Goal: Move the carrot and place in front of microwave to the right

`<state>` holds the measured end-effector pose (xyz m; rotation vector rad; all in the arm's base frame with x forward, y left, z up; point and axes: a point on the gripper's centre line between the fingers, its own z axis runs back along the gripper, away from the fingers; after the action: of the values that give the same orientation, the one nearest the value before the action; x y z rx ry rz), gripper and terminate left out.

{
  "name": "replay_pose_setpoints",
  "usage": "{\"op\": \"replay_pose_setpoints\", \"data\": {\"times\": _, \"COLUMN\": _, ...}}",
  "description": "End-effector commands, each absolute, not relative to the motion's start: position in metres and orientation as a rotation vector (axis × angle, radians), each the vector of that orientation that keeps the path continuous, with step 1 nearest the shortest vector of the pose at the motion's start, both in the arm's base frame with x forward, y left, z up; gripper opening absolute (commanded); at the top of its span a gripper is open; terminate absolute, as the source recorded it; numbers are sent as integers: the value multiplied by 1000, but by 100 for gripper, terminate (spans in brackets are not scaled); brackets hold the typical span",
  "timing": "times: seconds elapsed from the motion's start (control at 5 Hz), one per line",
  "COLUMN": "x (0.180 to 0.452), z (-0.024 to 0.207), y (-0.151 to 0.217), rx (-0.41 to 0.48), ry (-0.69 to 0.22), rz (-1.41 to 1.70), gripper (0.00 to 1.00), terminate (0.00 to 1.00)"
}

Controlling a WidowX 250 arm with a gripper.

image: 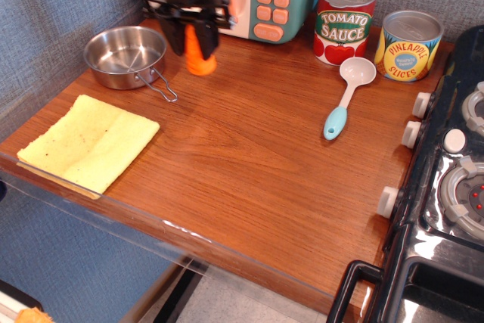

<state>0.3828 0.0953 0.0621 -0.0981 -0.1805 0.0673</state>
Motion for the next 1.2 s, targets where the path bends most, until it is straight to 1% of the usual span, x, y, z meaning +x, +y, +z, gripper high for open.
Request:
{"op": "replay_pose_setpoints", "data": {"times": 0.0, "x": 414, "z": 54, "y": 58, "rx": -136, "ry": -193, "rz": -26, "gripper": 0, "terminate": 0}}
{"op": "replay_pose_setpoints", "data": {"times": 0.2, "x": 416, "z": 46, "y": 57, "rx": -133, "ry": -170, "rz": -33, "gripper": 0, "terminate": 0}}
{"op": "replay_pose_setpoints", "data": {"times": 0.4, "x": 415, "z": 47, "y": 59, "rx": -122, "ry": -157, "rz": -27, "gripper": 100, "terminate": 0}}
{"op": "replay_pose_setpoints", "data": {"times": 0.6, "x": 413, "z": 58, "y": 57, "rx": -117, "ry": -180, "rz": -33, "gripper": 100, "terminate": 0}}
{"op": "replay_pose_setpoints", "data": {"times": 0.8, "x": 409, "z": 81, "y": 51, "rx": -127, "ry": -230, "rz": -48, "gripper": 100, "terminate": 0}}
{"op": "replay_pose_setpoints", "data": {"times": 1.0, "x": 401, "z": 114, "y": 44, "rx": -131, "ry": -297, "rz": -64, "gripper": 100, "terminate": 0}}
